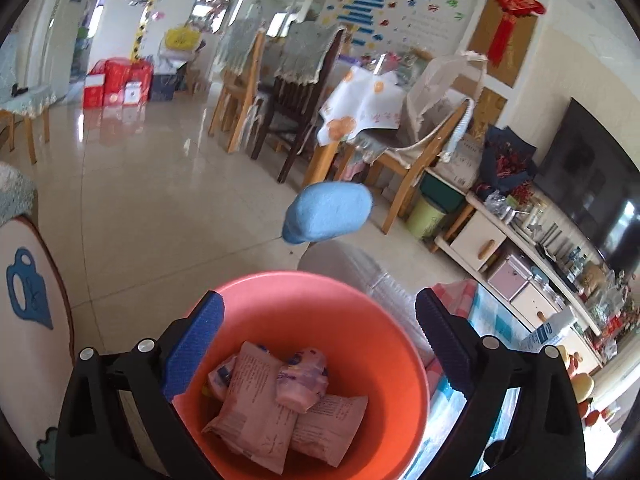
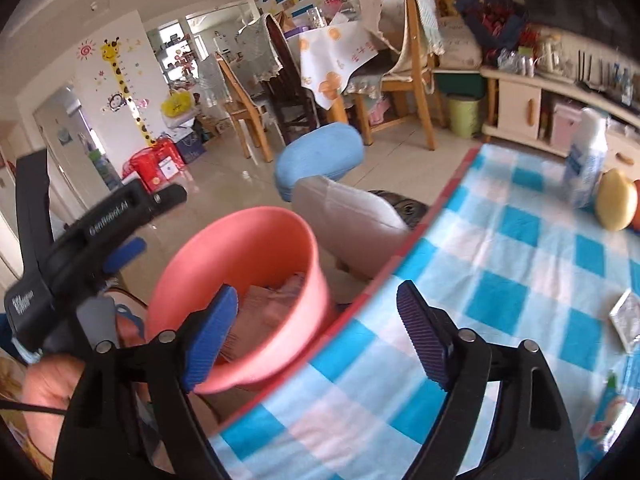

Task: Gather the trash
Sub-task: 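Move both grippers from the bucket back toward the table, then grasp the blue cartoon-cow wet-wipe pack with the right gripper, then grasp the silver foil tray with the left gripper while the right gripper holds the wipe pack, then carry the foil tray and wipe pack toward the pink bucket, then open both grippers over the pink bucket to drop tray and pack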

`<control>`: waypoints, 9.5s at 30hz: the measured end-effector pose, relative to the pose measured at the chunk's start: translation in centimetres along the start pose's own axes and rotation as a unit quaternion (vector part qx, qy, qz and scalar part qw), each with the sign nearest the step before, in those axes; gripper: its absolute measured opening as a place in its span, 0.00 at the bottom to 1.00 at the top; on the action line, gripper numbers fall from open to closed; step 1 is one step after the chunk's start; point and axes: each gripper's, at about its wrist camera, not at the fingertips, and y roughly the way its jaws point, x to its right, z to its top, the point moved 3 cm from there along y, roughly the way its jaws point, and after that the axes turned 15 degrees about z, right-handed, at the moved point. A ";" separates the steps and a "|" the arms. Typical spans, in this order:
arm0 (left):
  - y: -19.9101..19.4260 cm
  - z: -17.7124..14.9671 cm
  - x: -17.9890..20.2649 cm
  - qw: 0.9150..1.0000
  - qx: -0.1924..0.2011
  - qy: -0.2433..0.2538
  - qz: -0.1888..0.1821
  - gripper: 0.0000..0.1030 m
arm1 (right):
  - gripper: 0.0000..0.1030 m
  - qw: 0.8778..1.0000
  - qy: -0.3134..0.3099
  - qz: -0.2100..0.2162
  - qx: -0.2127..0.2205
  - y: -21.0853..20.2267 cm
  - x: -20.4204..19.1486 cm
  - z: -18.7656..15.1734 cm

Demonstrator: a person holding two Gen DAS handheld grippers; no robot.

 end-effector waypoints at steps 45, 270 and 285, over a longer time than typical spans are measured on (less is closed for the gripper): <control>-11.4 -15.5 17.7 0.945 0.013 0.288 -0.155 0.93 | 0.96 0.969 -0.113 -0.211 0.066 -22.8 7.3 -11.2; 5.0 -2.7 -1.4 0.990 -0.139 0.031 0.012 0.26 | 0.69 0.995 0.028 0.091 -0.012 5.1 -2.5 3.6; -0.4 -2.0 2.3 0.999 -0.024 0.048 -0.007 0.94 | 0.89 0.995 0.000 -0.093 0.041 -6.5 1.4 -1.4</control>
